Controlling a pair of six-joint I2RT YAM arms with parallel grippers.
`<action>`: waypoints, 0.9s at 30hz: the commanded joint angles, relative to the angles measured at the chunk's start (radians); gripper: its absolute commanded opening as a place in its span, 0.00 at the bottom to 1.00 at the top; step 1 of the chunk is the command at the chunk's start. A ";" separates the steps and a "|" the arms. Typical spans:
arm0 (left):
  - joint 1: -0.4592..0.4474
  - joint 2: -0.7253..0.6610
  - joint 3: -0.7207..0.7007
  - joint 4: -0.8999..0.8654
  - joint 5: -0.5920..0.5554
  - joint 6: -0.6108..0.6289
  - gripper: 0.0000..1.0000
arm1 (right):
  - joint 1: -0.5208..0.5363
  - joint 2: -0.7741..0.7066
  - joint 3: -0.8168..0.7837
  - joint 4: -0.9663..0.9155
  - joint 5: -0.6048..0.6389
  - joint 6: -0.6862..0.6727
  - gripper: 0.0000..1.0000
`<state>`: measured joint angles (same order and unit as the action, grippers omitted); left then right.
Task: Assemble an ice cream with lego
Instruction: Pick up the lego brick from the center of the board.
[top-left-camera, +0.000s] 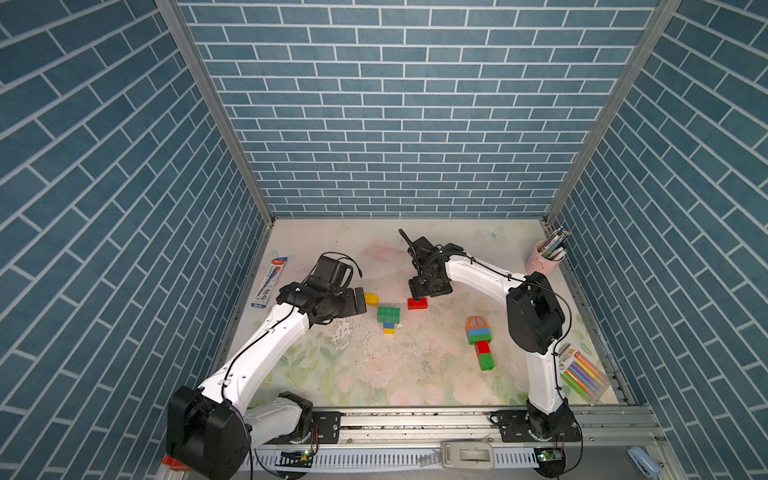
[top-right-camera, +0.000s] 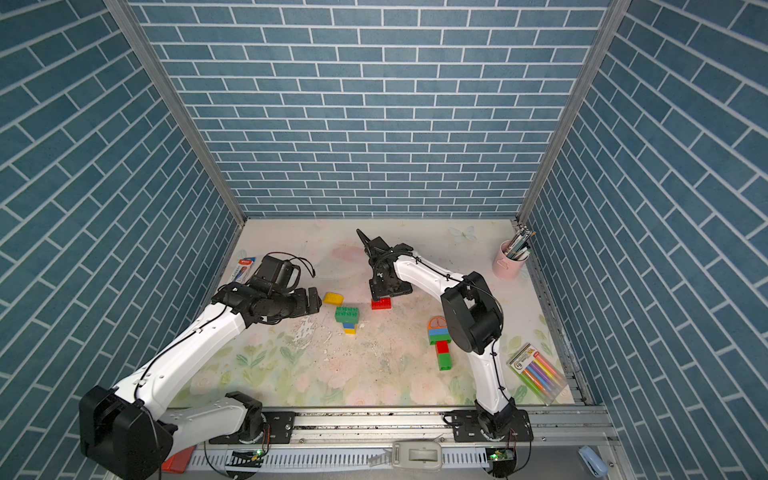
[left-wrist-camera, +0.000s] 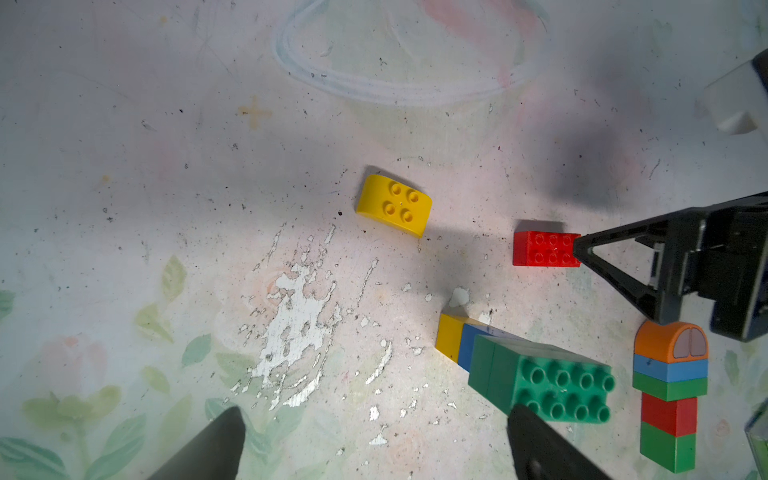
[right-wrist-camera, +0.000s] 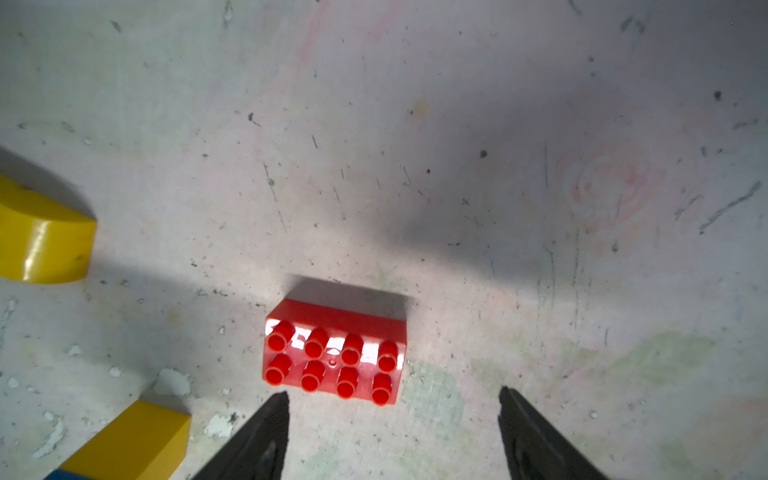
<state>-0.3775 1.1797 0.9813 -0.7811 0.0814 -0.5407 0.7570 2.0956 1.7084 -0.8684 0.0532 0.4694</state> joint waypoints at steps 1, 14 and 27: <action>0.033 -0.015 -0.022 0.022 0.045 0.038 1.00 | 0.030 0.049 0.069 -0.102 0.050 0.081 0.80; 0.074 -0.019 -0.049 0.041 0.095 0.081 1.00 | 0.053 0.177 0.155 -0.121 0.041 0.135 0.80; 0.098 -0.034 -0.064 0.039 0.113 0.101 1.00 | 0.060 0.170 0.150 -0.108 0.068 0.153 0.70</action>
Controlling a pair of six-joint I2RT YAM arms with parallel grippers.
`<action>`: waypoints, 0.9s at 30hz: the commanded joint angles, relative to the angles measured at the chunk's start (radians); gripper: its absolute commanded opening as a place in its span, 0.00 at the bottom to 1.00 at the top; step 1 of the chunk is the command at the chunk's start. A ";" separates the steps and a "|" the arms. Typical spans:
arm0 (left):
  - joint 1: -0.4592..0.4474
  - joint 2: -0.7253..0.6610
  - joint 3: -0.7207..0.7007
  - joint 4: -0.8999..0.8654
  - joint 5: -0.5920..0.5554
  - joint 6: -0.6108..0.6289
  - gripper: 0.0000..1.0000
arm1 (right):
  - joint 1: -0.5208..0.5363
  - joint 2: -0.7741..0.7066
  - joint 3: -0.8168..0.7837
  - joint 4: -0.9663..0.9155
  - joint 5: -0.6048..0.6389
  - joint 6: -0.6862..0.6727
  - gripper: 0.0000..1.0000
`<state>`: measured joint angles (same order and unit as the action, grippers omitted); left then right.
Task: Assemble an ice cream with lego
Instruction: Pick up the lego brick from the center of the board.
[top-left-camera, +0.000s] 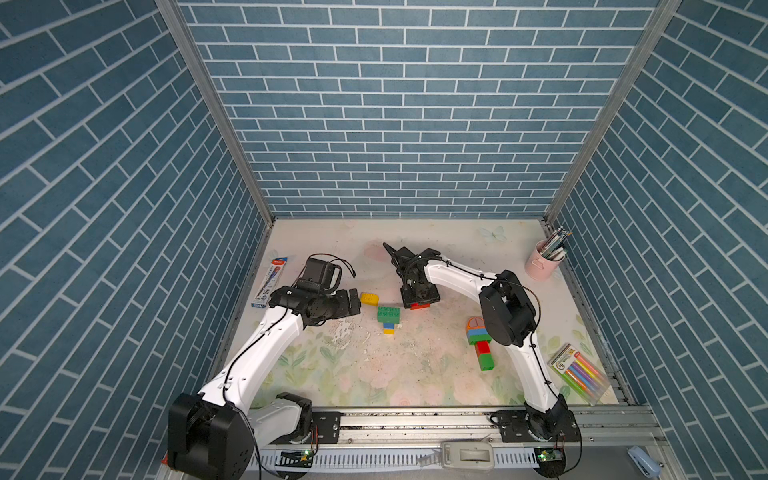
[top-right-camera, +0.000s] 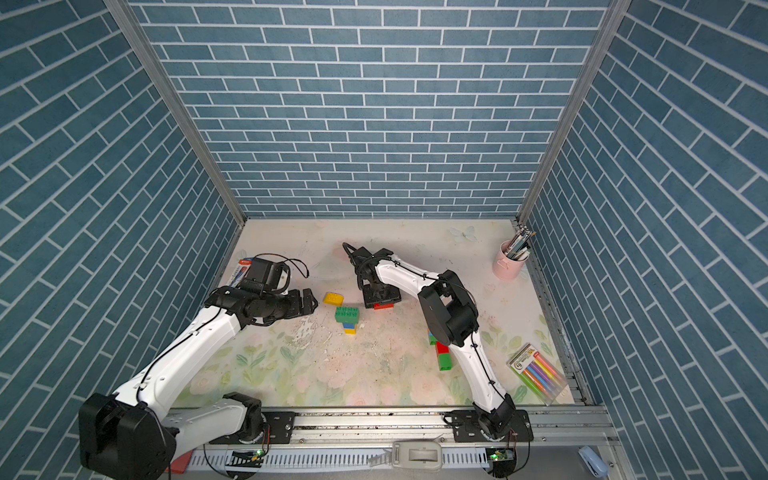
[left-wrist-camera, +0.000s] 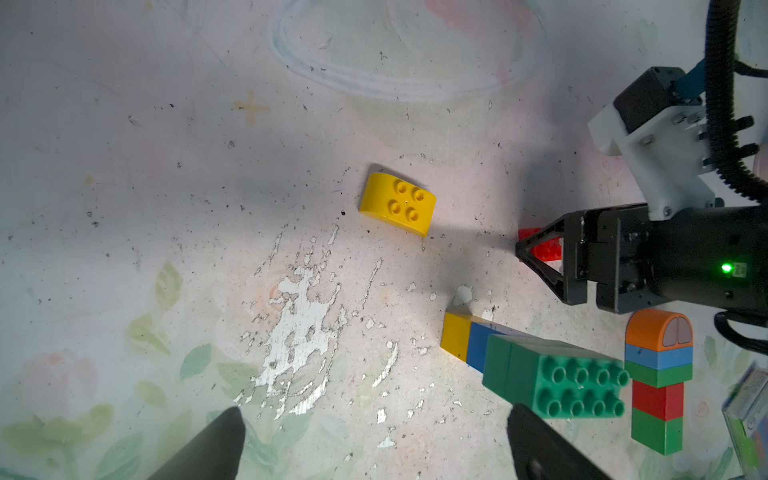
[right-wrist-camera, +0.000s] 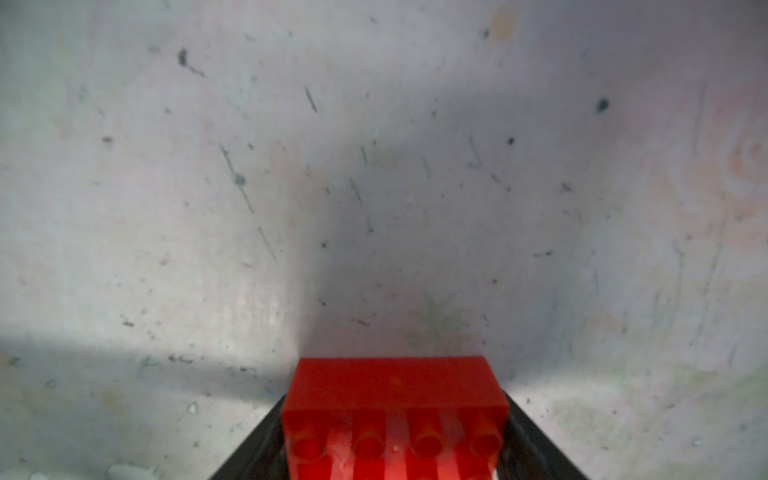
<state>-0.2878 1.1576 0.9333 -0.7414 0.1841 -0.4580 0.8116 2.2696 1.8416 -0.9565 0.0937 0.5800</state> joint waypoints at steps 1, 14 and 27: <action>0.010 -0.012 -0.017 -0.001 0.012 0.018 1.00 | 0.006 -0.006 0.019 -0.022 0.030 0.043 0.70; 0.028 -0.038 -0.091 0.095 0.028 0.006 1.00 | 0.009 -0.167 0.060 -0.157 0.080 0.119 0.46; 0.071 -0.070 -0.084 0.059 0.024 0.002 0.99 | 0.152 -0.128 0.501 -0.581 0.175 0.300 0.19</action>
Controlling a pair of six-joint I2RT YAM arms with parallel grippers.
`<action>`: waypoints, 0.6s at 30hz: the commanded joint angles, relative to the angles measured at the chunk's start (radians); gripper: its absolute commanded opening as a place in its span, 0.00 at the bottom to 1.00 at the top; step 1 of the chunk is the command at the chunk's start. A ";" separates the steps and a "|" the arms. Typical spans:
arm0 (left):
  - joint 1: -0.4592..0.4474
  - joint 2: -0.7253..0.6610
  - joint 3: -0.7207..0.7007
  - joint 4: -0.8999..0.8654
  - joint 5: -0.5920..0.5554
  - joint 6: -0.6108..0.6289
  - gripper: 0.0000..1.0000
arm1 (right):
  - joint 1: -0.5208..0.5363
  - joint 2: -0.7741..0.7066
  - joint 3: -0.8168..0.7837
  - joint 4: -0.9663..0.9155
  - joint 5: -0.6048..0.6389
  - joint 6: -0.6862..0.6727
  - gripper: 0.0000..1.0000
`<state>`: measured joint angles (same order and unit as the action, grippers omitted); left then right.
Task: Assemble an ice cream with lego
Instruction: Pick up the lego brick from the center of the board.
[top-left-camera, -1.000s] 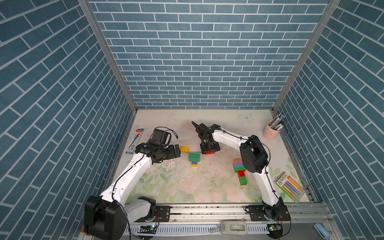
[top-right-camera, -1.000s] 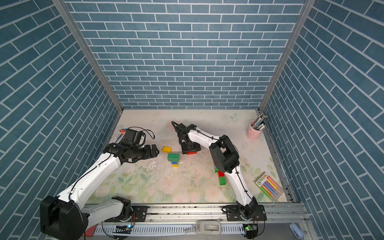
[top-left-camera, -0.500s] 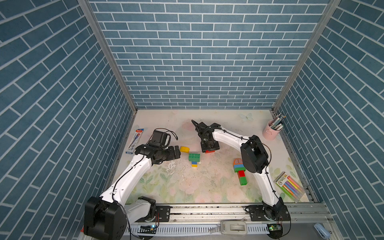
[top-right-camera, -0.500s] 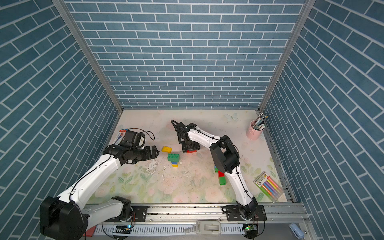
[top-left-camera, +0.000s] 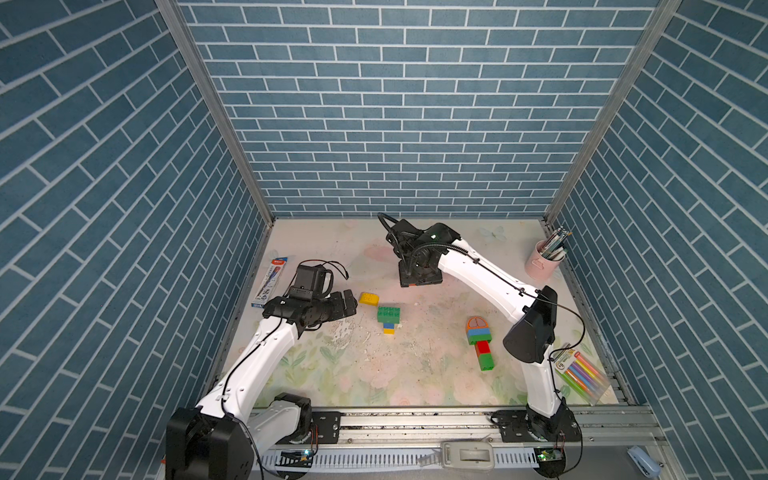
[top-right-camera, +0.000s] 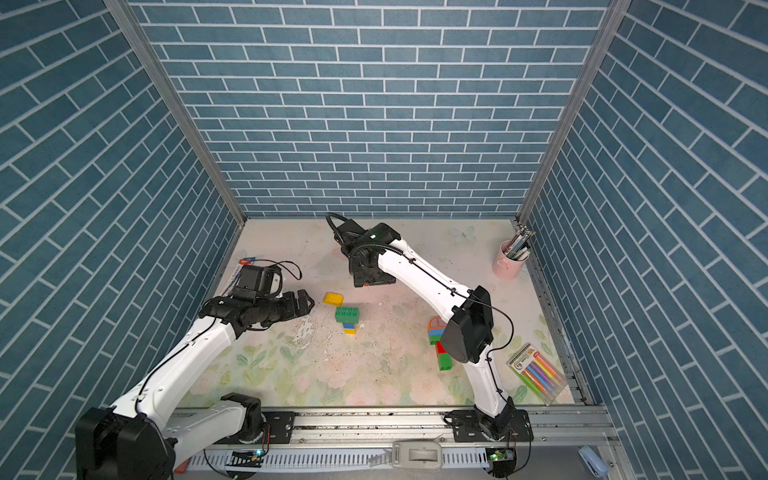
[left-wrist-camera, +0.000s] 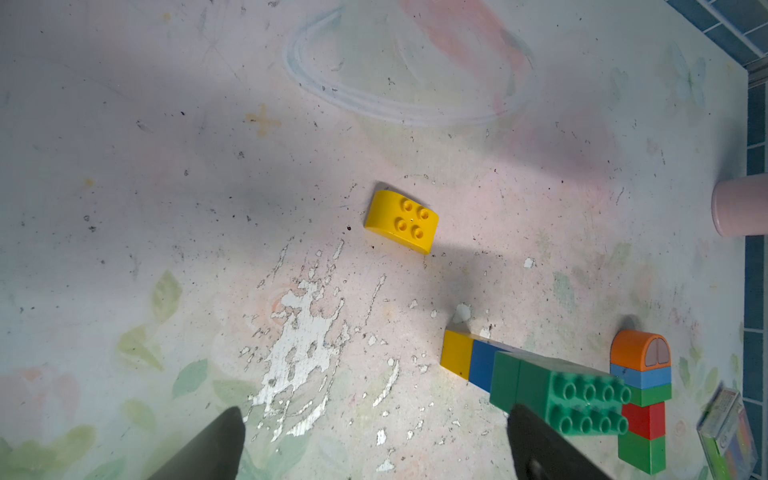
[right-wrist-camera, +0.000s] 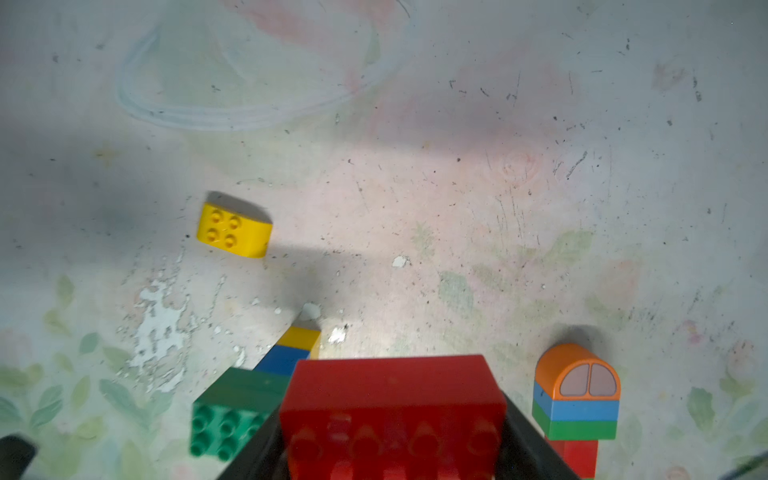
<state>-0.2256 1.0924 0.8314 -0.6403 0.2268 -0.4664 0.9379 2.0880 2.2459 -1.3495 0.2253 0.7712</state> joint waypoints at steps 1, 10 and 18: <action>0.009 -0.002 0.020 -0.052 -0.027 0.010 1.00 | 0.038 0.084 0.170 -0.238 0.058 0.131 0.17; 0.015 -0.036 -0.034 -0.079 -0.039 -0.030 1.00 | 0.094 0.210 0.392 -0.344 0.039 0.287 0.03; 0.019 -0.081 -0.069 -0.093 -0.058 -0.043 1.00 | 0.132 0.266 0.407 -0.295 -0.033 0.302 0.00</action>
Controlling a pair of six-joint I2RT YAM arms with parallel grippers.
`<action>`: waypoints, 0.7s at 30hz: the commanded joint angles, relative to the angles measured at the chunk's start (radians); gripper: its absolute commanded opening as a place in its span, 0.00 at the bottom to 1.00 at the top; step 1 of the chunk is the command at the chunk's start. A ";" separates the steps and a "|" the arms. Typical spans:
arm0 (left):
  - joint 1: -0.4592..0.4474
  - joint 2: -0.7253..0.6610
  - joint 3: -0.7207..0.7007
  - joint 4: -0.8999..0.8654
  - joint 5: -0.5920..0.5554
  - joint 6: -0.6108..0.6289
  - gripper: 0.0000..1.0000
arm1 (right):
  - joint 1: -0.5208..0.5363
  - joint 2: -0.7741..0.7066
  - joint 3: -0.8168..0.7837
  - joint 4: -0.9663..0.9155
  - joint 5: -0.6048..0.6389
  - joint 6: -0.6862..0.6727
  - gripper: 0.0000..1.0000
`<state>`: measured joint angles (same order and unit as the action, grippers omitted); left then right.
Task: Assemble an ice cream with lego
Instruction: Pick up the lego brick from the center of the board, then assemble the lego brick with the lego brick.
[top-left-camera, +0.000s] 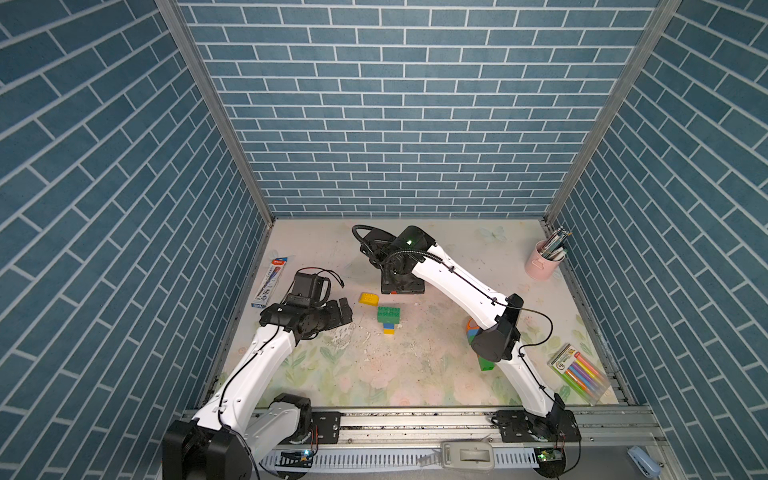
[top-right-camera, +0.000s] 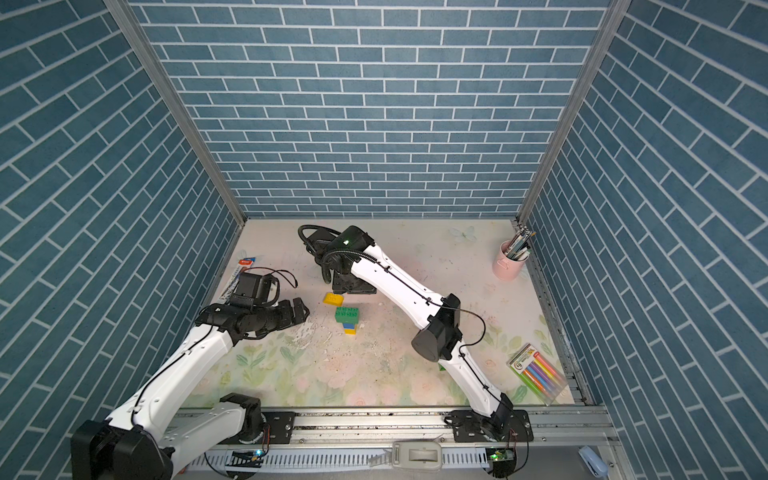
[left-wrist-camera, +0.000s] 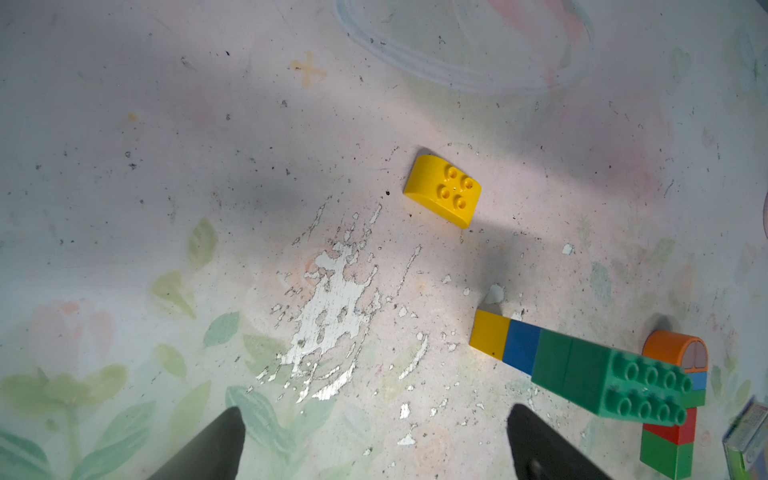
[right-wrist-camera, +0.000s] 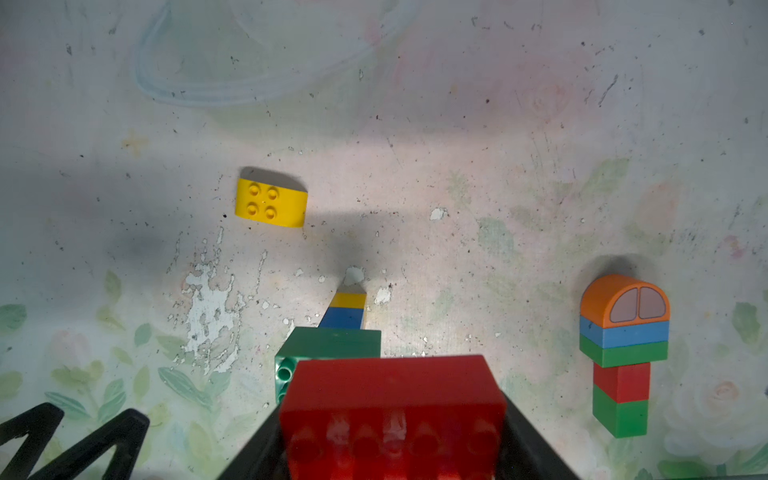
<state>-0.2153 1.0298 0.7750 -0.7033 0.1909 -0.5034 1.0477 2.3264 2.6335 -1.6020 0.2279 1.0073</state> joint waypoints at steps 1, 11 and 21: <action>0.008 -0.024 -0.013 -0.030 -0.024 -0.007 1.00 | 0.024 0.033 0.019 -0.035 -0.046 0.068 0.00; 0.008 -0.053 -0.018 -0.039 -0.033 -0.006 1.00 | 0.031 0.063 0.011 -0.007 -0.105 0.076 0.00; 0.008 -0.062 -0.021 -0.045 -0.031 -0.007 0.99 | 0.031 0.090 0.006 0.002 -0.135 0.083 0.00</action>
<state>-0.2142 0.9791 0.7696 -0.7288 0.1730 -0.5083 1.0771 2.4001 2.6358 -1.5822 0.1036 1.0405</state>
